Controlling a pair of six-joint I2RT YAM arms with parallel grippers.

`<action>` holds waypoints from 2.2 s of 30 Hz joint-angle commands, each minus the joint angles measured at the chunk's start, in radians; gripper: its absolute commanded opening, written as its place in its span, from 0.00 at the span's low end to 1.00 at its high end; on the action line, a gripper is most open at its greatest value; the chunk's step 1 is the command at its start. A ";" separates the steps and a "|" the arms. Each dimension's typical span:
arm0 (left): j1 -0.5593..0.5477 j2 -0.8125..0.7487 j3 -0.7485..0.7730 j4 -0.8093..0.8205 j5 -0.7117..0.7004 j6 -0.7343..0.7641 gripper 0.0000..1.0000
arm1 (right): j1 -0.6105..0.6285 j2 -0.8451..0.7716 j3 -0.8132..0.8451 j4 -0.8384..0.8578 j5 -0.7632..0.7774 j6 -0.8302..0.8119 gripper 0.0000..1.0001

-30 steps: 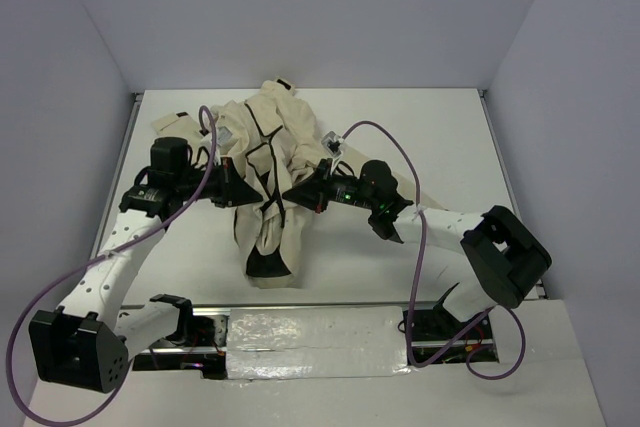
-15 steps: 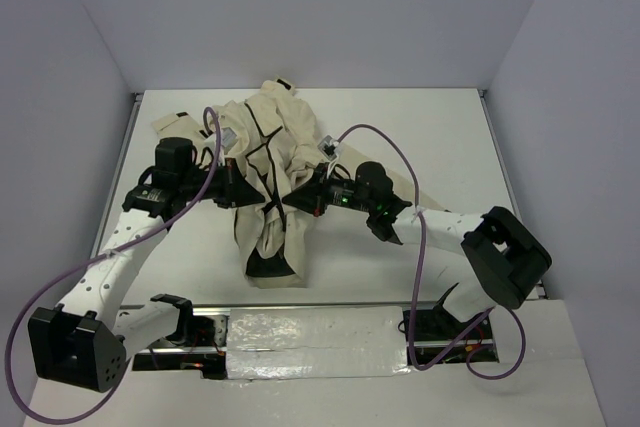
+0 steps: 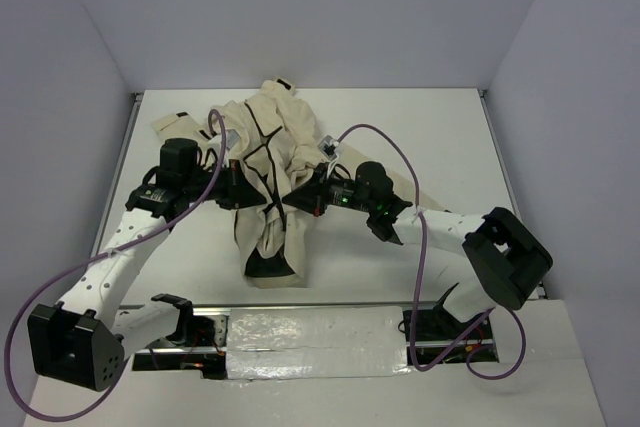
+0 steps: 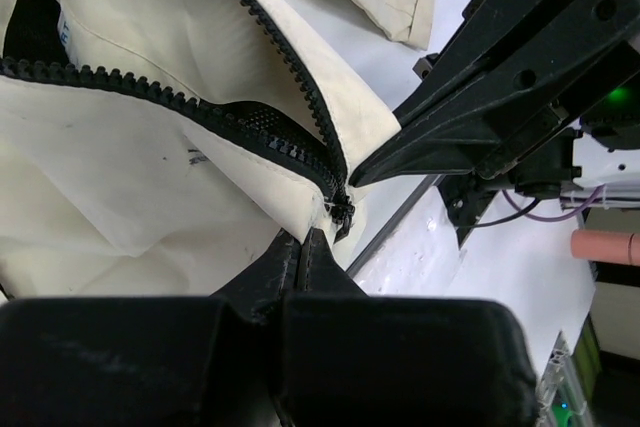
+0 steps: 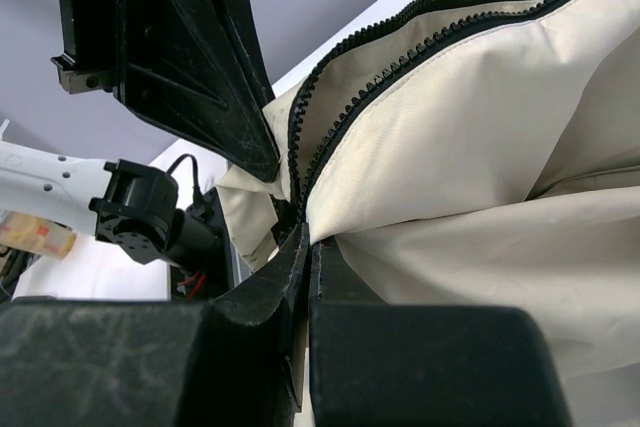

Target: Zip up the jacket

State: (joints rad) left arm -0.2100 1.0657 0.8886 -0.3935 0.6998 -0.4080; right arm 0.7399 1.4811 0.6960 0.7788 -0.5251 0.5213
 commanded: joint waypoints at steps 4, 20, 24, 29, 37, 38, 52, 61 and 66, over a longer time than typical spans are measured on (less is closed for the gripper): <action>-0.017 0.004 0.032 0.007 -0.005 0.031 0.00 | 0.009 -0.050 0.054 0.033 0.036 -0.021 0.00; -0.020 0.002 0.029 0.018 -0.005 0.026 0.00 | 0.013 -0.047 0.076 -0.001 0.060 -0.030 0.00; -0.020 0.002 0.029 0.021 -0.002 0.024 0.00 | 0.016 -0.045 0.080 -0.006 0.062 -0.032 0.00; -0.022 0.002 0.032 0.008 -0.010 0.028 0.00 | 0.018 -0.045 0.095 -0.013 0.083 -0.020 0.00; -0.025 0.002 0.030 0.002 -0.013 0.026 0.00 | 0.024 -0.058 0.106 -0.038 0.115 -0.018 0.00; -0.023 0.002 0.032 0.002 -0.013 0.025 0.00 | 0.023 -0.058 0.106 -0.036 0.119 -0.020 0.00; -0.022 0.025 0.029 -0.022 -0.011 0.029 0.00 | 0.024 -0.035 0.172 -0.012 0.105 -0.027 0.00; -0.025 0.068 0.128 -0.108 -0.065 0.150 0.00 | 0.024 -0.009 0.246 -0.105 0.134 -0.035 0.00; -0.040 0.097 0.151 -0.162 -0.057 0.245 0.00 | 0.029 0.044 0.292 -0.125 0.117 -0.018 0.00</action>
State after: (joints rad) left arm -0.2302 1.1419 1.0172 -0.4919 0.6197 -0.2592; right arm 0.7601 1.5116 0.9115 0.5892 -0.4229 0.5007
